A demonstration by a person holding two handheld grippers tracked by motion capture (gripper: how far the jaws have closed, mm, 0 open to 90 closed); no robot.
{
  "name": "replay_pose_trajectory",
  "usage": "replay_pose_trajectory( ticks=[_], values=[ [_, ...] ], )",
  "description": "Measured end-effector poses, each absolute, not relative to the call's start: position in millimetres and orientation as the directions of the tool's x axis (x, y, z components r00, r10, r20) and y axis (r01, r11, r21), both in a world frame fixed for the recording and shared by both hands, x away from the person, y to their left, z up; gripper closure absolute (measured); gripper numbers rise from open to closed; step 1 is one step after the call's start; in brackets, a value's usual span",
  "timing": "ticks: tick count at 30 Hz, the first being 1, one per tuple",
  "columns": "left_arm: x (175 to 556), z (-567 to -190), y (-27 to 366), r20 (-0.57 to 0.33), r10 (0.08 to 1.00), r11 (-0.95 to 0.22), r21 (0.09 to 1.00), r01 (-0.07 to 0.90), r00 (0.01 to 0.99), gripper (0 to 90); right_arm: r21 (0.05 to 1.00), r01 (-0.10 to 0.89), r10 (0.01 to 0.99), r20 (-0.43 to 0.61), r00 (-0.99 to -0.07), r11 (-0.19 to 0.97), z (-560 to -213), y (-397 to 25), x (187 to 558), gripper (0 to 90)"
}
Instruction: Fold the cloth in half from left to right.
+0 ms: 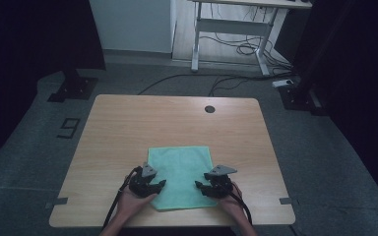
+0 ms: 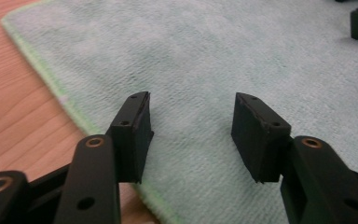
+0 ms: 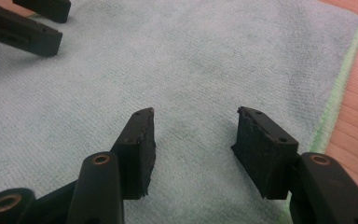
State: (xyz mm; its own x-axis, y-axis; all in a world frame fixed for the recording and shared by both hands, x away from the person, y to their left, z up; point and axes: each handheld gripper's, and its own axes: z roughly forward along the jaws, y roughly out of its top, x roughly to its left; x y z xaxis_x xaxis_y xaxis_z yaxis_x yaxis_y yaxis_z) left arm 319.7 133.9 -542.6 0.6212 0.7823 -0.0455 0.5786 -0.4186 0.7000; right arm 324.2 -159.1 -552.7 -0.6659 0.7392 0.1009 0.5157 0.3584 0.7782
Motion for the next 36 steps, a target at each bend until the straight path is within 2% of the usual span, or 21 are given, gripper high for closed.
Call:
replay_pose_trajectory(
  ticks=[7,14,19,26,36],
  values=[
    [341.4,-540.0,129.1,-0.034,0.776,-0.445,0.679,0.584,0.630,48.8,0.778,0.514,0.750,0.087,-0.656,0.360,-552.8,-157.8,326.7,47.2],
    [368.1,-538.6,124.8,-0.066,0.777,-0.430,0.672,0.603,0.627,48.6,0.778,0.528,0.772,0.091,-0.630,0.340,-552.8,-161.8,347.9,47.4],
    [372.4,-537.7,124.7,-0.089,0.777,-0.417,0.669,0.615,0.624,47.4,0.779,0.536,0.781,0.096,-0.617,0.327,-552.7,-163.3,357.6,47.1],
    [364.6,-531.3,132.4,-0.089,0.778,-0.396,0.699,0.595,0.622,46.3,0.794,0.521,0.772,0.107,-0.627,0.313,-548.9,-163.4,351.6,43.7],
    [372.4,-522.7,147.3,-0.079,0.807,-0.366,0.710,0.602,0.585,45.7,0.830,0.455,0.705,0.110,-0.700,0.322,-530.7,-145.6,328.4,43.2]
  ],
)
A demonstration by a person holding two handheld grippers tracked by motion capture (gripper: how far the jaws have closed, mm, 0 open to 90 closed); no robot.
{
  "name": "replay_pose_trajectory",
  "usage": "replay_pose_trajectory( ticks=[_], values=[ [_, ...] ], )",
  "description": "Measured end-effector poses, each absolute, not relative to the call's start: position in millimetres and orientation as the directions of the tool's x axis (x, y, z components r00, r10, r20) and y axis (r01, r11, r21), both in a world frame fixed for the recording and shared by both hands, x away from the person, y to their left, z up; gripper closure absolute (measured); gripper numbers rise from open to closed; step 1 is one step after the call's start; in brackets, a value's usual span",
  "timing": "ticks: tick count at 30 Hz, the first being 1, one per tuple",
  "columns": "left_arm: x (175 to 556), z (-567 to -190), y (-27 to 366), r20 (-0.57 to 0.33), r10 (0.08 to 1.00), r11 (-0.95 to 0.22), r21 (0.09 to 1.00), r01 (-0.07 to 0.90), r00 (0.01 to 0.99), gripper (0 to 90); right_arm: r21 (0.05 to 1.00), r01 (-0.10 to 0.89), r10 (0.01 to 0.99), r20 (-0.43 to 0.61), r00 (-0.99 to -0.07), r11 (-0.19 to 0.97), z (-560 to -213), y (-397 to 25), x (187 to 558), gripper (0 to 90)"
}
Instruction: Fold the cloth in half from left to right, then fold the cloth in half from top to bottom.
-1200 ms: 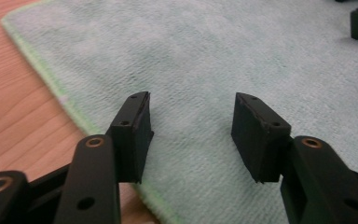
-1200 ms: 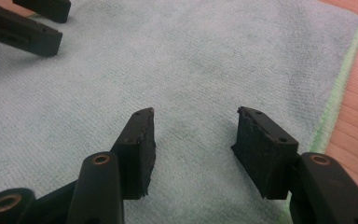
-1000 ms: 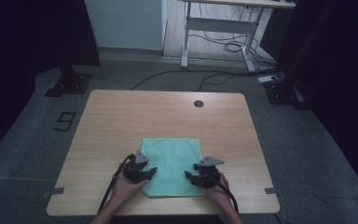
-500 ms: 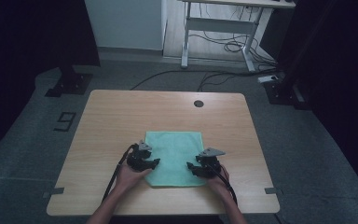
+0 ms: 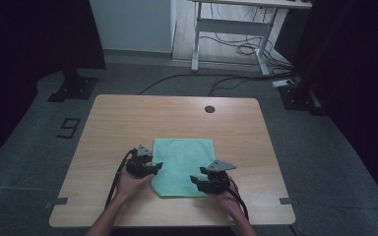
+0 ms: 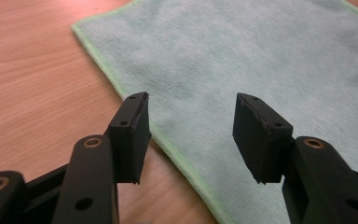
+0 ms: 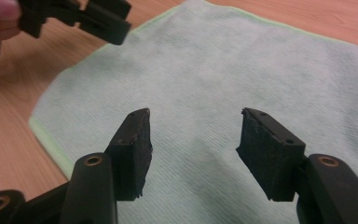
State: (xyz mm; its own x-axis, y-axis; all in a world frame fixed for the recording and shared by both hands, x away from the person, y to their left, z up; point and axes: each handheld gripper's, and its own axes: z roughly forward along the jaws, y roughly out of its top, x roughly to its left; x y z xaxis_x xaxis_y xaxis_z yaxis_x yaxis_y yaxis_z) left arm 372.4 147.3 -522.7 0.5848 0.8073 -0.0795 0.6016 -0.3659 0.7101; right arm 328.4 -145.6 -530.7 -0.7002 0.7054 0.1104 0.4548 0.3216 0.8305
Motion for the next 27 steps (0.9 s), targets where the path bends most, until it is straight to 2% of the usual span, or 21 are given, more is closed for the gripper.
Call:
replay_pose_trajectory(
  ticks=[3,9,15,21,27],
  values=[
    [375.1,-519.7,146.2,-0.032,0.813,-0.390,0.711,0.584,0.582,45.4,0.832,0.449,0.699,0.108,-0.707,0.327,-530.2,-142.2,327.8,43.2],
    [393.7,-515.6,150.5,-0.083,0.817,-0.354,0.710,0.609,0.571,44.6,0.834,0.440,0.690,0.102,-0.716,0.333,-529.4,-138.4,325.9,43.4],
    [395.0,-513.4,151.5,-0.079,0.822,-0.351,0.711,0.609,0.564,44.2,0.843,0.433,0.695,0.102,-0.712,0.320,-526.7,-141.5,325.1,43.7],
    [398.1,-510.3,154.7,-0.081,0.831,-0.338,0.713,0.614,0.551,44.1,0.852,0.427,0.657,0.138,-0.741,0.304,-518.3,-133.4,318.8,44.0],
    [412.1,-508.0,157.2,-0.079,0.840,-0.329,0.713,0.620,0.537,44.3,0.853,0.412,0.640,0.127,-0.758,0.319,-516.2,-121.8,316.8,44.0]
  ],
)
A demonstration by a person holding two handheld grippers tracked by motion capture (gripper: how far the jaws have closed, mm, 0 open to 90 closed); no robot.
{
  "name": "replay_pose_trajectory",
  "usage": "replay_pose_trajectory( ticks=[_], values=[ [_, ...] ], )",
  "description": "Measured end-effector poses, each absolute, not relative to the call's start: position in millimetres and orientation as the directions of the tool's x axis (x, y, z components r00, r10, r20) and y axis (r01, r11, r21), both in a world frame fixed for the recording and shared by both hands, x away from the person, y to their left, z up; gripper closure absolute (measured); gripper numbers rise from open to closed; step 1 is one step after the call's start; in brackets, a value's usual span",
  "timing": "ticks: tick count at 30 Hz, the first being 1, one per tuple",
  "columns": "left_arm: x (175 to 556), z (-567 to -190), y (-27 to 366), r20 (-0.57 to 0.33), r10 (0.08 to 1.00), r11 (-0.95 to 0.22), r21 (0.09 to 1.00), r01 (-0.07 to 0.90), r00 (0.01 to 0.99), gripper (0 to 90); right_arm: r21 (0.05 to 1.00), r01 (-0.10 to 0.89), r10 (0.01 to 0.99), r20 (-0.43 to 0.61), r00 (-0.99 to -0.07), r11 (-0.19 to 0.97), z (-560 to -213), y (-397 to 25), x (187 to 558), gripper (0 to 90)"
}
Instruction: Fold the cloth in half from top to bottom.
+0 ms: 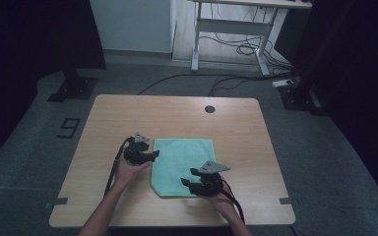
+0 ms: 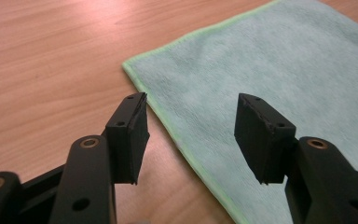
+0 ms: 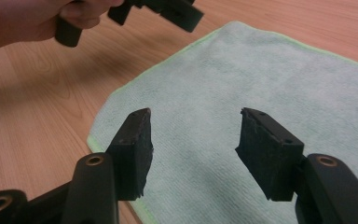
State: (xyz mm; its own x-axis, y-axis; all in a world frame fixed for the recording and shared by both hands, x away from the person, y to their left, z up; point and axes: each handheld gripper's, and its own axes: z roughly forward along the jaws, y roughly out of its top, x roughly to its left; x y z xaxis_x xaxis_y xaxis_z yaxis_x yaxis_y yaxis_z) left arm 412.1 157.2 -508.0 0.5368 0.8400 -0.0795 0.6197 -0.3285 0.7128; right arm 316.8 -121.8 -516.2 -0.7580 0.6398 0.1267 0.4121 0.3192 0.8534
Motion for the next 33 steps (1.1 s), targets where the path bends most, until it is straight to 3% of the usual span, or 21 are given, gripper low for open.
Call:
replay_pose_trajectory(
  ticks=[10,19,33],
  values=[
    [444.1,-512.4,158.4,-0.104,0.845,-0.306,0.709,0.635,0.524,45.2,0.849,0.404,0.632,0.112,-0.767,0.339,-519.2,-115.1,315.8,44.0],
    [469.2,-522.5,155.0,-0.046,0.847,-0.361,0.681,0.637,0.529,47.2,0.849,0.399,0.634,0.102,-0.767,0.346,-519.7,-116.9,314.3,44.1],
    [482.7,-534.9,151.7,-0.014,0.844,-0.402,0.646,0.649,0.537,57.8,0.858,0.383,0.634,0.090,-0.768,0.343,-515.8,-120.9,309.8,44.2]
  ],
)
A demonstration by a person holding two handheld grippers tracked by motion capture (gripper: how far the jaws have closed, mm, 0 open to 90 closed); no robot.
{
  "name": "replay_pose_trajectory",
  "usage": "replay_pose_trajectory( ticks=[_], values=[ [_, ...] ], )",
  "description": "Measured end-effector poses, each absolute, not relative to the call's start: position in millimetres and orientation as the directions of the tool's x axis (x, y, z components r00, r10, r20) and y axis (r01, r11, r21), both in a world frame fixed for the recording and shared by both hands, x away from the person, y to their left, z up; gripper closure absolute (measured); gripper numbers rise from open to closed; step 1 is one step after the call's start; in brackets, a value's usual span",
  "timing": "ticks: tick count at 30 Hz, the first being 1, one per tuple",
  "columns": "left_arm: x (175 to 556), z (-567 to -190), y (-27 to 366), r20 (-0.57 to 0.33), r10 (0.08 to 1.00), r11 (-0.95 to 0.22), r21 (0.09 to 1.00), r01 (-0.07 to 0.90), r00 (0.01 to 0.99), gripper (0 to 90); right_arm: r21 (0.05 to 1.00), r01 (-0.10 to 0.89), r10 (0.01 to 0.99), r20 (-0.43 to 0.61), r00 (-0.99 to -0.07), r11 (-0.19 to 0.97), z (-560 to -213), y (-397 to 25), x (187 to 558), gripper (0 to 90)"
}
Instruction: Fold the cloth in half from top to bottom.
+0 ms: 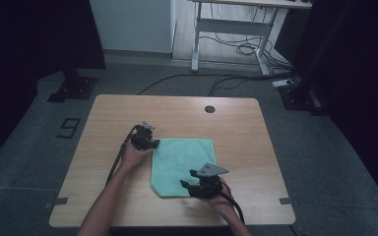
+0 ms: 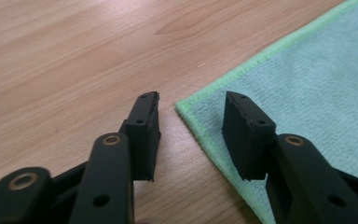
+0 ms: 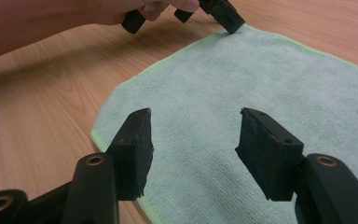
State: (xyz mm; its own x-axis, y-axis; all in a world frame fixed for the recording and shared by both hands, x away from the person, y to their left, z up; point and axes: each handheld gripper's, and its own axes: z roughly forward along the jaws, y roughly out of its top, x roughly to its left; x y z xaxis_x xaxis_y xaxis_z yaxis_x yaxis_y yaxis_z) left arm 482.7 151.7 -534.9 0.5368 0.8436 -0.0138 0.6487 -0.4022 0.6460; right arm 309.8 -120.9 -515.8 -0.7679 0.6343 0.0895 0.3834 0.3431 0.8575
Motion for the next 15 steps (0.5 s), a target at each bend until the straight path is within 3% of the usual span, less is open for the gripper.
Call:
replay_pose_trajectory(
  ticks=[15],
  values=[
    [486.1,-538.5,153.2,-0.037,0.836,-0.384,0.674,0.631,0.548,59.1,0.851,0.382,0.632,0.078,-0.771,0.360,-517.4,-117.1,309.0,44.4]
  ],
)
